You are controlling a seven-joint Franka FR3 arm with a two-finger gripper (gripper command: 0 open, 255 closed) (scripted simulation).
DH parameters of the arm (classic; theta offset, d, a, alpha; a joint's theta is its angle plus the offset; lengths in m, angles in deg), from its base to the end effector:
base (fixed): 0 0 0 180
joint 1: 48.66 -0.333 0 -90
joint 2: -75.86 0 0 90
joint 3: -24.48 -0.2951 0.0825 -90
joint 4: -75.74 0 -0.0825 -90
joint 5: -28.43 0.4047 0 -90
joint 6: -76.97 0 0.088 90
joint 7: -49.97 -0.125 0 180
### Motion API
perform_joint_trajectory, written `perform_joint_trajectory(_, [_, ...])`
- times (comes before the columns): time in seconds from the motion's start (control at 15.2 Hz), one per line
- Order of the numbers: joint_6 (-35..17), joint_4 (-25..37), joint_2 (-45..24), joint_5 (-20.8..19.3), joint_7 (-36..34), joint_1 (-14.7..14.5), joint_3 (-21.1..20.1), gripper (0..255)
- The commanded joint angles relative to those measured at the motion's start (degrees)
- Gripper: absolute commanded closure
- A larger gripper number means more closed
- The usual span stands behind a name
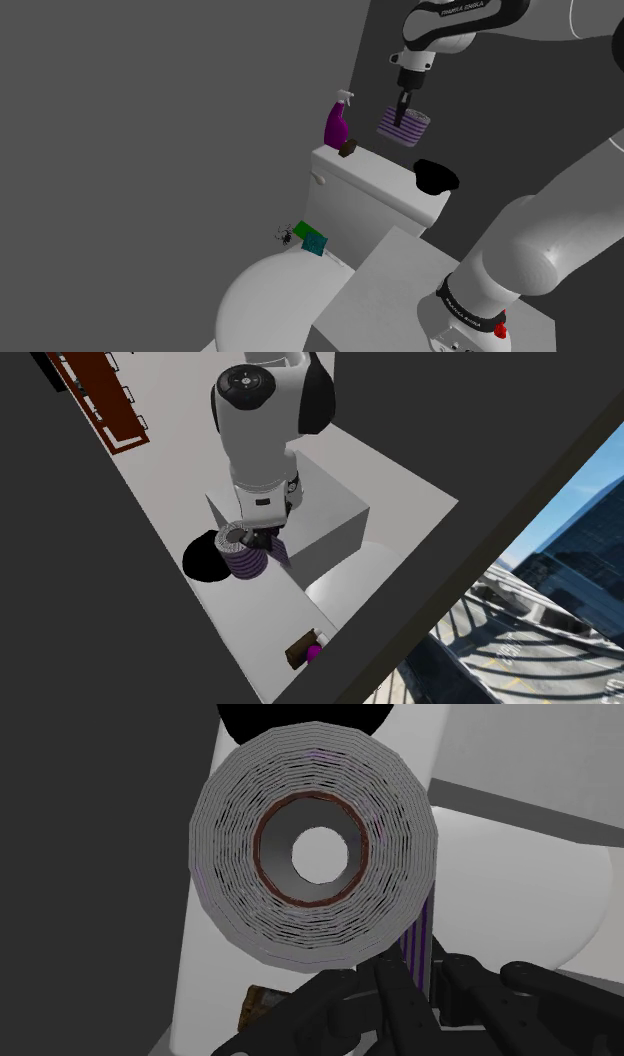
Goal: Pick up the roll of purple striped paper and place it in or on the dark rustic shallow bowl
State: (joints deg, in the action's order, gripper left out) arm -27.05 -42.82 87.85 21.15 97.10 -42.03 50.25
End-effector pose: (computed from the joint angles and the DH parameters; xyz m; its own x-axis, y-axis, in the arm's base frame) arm 0.4252 -0.2936 0.4623 0.9520 0.2988 -0.0657 0.2978 -0.9543 -0.0258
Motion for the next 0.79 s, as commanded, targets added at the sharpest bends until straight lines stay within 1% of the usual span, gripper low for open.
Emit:
perform_joint_trajectory(0.0, [1.4,1.3,0.2,0.0,0.0,0.0,-0.1,255])
perform_joint_trajectory(0.33, [2.6,-2.5,6.0,-3.5,4.1,3.0,2.5,255])
perform_joint_trajectory(0.73, [4.4,-4.9,11.6,-7.6,10.0,6.7,6.1,255])
